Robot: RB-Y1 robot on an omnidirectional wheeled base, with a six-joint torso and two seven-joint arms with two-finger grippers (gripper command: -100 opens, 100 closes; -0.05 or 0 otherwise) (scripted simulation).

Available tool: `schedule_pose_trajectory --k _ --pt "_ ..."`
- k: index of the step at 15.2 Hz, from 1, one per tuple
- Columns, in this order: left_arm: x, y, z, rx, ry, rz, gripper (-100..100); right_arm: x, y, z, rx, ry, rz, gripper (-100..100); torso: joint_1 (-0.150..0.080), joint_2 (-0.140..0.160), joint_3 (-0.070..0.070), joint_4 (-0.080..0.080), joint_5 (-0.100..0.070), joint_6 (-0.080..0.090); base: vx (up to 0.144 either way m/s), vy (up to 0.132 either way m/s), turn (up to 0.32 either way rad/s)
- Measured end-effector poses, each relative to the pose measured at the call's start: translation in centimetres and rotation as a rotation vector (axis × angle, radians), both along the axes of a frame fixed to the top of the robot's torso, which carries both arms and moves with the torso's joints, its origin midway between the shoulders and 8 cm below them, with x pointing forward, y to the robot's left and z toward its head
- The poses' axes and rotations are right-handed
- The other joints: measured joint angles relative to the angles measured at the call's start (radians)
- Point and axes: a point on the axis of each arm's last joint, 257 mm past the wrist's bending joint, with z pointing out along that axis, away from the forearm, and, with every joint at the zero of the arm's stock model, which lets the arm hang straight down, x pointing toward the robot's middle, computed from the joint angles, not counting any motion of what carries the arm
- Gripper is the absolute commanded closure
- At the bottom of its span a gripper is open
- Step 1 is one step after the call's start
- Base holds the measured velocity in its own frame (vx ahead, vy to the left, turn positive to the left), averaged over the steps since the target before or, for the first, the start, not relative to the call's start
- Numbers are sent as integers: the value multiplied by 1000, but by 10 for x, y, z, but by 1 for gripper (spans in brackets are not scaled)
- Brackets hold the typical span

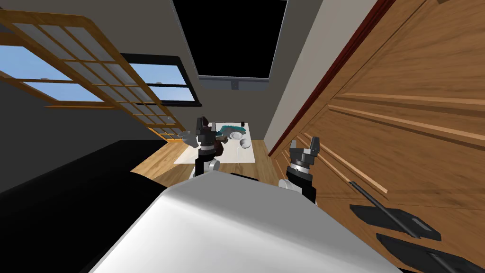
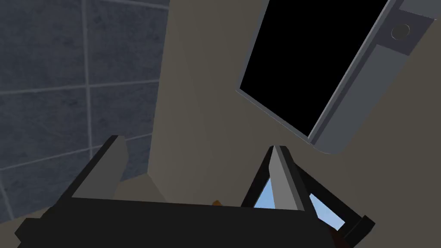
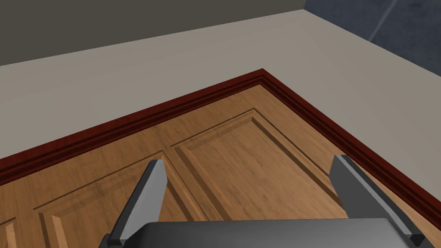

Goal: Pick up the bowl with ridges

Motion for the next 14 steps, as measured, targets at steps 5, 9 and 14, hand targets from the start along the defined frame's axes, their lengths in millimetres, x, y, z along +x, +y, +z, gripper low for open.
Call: schedule_pose_trajectory --k 5,9,14 --pt "14 -4 -15 57 71 -44 -100 0 0 0 0 0 0 0 -3 3 2 1 -1 0 -45 -44 -86" --pt "30 -2 -36 81 155 -73 -100 0 0 0 0 0 0 0 -3 2 1 0 -1 0 -16 -50 -88" --pt "47 5 -64 87 266 -96 -100 0 0 0 0 0 0 0 -4 0 0 0 -1 1 -4 -53 -115"
